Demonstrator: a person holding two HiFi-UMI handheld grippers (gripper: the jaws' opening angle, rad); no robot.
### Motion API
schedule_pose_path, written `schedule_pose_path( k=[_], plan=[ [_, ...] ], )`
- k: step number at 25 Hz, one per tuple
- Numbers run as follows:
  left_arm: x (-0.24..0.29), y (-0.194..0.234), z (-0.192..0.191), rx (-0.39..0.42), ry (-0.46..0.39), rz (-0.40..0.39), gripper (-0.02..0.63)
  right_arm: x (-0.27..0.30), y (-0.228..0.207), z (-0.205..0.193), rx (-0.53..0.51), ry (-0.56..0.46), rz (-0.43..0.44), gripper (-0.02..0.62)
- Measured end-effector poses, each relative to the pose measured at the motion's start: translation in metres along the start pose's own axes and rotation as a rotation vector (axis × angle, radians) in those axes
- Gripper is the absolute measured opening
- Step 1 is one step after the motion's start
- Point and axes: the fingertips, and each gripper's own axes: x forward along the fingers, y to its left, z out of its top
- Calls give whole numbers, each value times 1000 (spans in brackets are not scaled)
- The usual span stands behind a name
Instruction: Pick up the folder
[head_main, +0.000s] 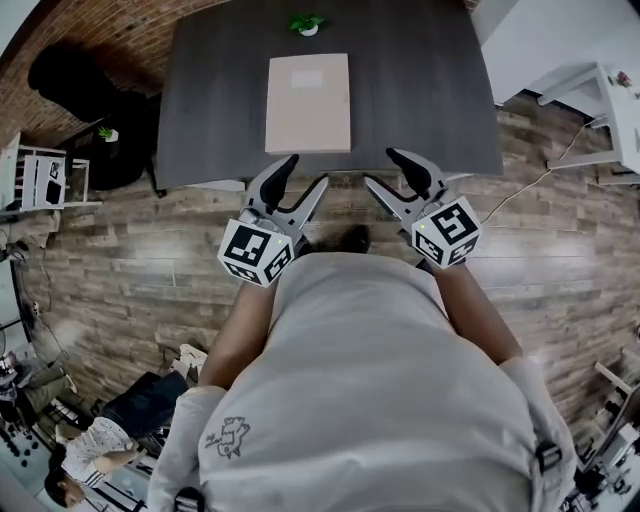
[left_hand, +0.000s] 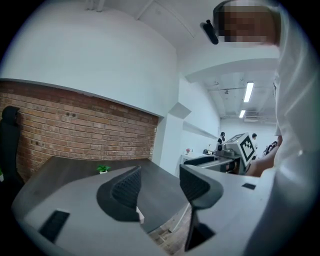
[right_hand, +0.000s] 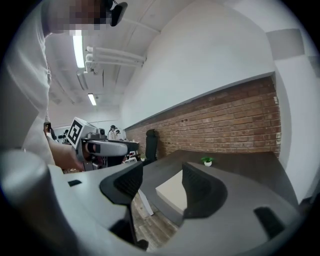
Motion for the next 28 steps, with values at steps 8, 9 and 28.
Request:
schedule_pose_path(
  k=[8,9,28],
  plan=[
    [24,17,12,2,-6,-45,238,7,-25,6,2,-4,-66,252],
    [26,21,14,6,-8,-50,238,9,-27,8,0,-6,-76,252],
    [35,158,58,33,-10,-160,238,117,-51,58,1,-47,-252,250]
  ],
)
